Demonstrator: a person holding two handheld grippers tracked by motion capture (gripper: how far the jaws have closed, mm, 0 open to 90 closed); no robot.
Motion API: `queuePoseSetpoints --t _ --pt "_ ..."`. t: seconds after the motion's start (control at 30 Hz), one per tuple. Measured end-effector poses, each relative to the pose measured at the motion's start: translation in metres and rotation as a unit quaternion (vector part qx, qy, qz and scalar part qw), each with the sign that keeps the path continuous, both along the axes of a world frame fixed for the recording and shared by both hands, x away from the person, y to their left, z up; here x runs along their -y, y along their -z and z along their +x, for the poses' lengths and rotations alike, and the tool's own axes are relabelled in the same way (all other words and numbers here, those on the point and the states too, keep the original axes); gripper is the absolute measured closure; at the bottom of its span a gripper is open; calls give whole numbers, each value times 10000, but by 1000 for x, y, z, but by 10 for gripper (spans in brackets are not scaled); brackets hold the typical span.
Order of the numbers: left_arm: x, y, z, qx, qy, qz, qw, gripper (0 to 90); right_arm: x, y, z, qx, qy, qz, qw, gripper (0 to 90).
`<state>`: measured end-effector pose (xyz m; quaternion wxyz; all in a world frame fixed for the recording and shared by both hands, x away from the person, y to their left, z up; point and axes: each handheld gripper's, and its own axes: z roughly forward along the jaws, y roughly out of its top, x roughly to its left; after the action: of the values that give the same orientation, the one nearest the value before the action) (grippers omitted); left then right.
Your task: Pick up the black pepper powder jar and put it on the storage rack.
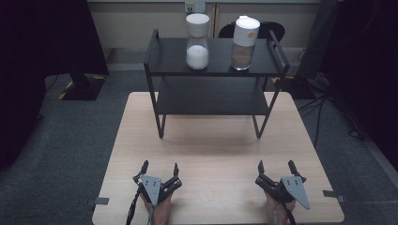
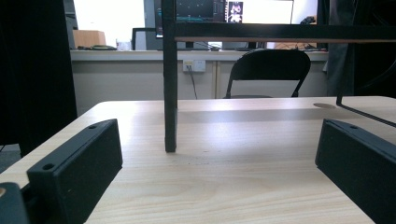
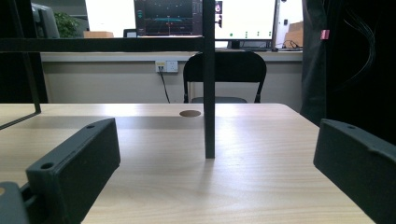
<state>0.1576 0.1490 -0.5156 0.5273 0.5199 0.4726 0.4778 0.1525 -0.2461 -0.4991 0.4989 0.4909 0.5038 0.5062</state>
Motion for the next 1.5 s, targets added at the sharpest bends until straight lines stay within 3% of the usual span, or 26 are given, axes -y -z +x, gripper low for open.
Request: queuePoseSetpoints --t 0.5,0.57,0.77,1.0,1.33,1.5 --pt "2 1 0 24 -107 -68 9999 2 -5 6 0 -67 57 -47 10000 0" --pt "2 2 -1 53 -127 -84 9999 3 -5 4 0 -158 33 -102 9998 0" --pt "5 1 0 20 -171 -22 9998 3 -12 6 -3 -154 176 -332 9992 2" --pt "5 0 -1 15 -196 -17 9998 11 -12 5 -8 -163 222 -220 9994 19" --pt "5 0 0 0 -168 0 9999 5 -7 7 -8 -216 161 155 9995 0" --pt "6 0 0 6 -192 -7 9998 1 -13 13 -9 -42 202 -53 9998 0"
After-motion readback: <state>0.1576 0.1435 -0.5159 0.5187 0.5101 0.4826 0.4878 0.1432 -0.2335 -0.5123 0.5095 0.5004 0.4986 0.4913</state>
